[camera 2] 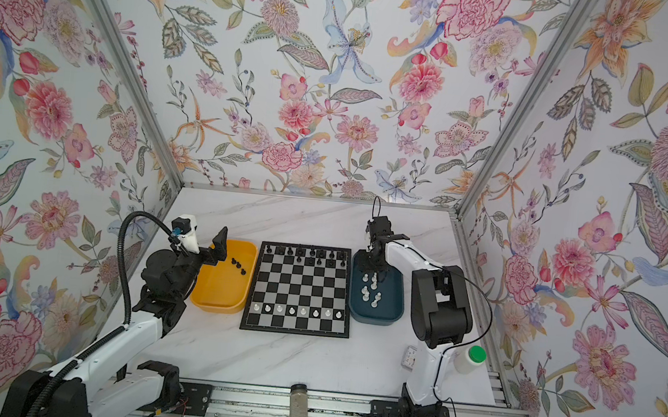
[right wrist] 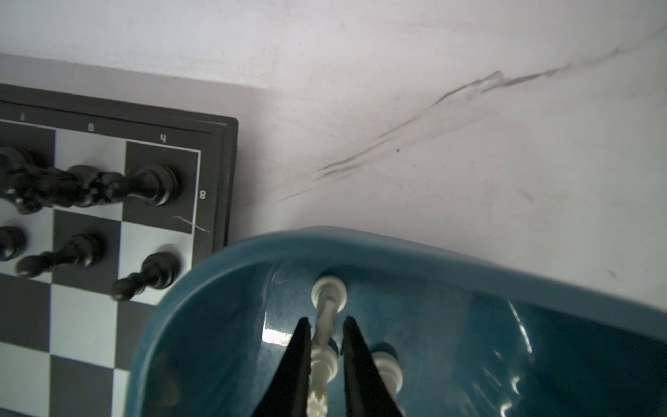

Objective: Set up the chess pieces on the board
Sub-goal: 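Lower the right gripper and grasp a white piece in the teal bin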

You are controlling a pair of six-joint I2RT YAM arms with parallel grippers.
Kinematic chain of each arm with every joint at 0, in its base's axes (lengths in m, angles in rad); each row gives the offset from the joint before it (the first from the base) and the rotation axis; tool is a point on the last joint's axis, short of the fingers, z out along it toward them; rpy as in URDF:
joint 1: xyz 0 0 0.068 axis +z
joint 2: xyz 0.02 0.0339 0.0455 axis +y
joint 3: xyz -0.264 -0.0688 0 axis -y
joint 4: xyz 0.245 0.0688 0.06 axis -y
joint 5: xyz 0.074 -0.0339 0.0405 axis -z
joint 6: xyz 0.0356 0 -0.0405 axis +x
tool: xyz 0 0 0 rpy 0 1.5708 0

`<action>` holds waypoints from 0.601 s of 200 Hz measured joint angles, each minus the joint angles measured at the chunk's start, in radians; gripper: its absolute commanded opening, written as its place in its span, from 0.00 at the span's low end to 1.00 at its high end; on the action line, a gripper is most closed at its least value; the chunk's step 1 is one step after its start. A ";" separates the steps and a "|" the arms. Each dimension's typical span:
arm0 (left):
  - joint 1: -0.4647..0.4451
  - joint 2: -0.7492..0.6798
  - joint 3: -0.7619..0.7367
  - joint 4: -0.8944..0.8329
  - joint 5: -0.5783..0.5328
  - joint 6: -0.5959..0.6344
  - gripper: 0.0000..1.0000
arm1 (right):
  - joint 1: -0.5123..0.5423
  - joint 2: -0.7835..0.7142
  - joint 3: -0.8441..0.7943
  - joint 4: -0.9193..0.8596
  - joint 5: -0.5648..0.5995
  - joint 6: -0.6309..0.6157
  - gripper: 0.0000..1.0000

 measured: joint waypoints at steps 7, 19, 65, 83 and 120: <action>-0.002 0.000 0.000 0.000 0.000 0.000 0.90 | 0.000 0.002 0.000 0.002 0.000 0.000 0.18; -0.003 -0.002 0.000 0.000 0.000 0.000 0.90 | 0.000 0.006 0.000 0.004 0.000 0.003 0.18; -0.004 -0.003 0.000 0.000 0.000 0.000 0.91 | 0.000 0.015 0.000 0.004 0.000 0.003 0.16; -0.003 -0.005 0.000 0.000 0.000 0.000 0.90 | 0.000 0.015 0.000 0.003 0.000 0.008 0.10; -0.004 -0.009 0.000 0.000 0.000 0.000 0.90 | 0.000 0.015 0.000 0.004 0.005 0.014 0.00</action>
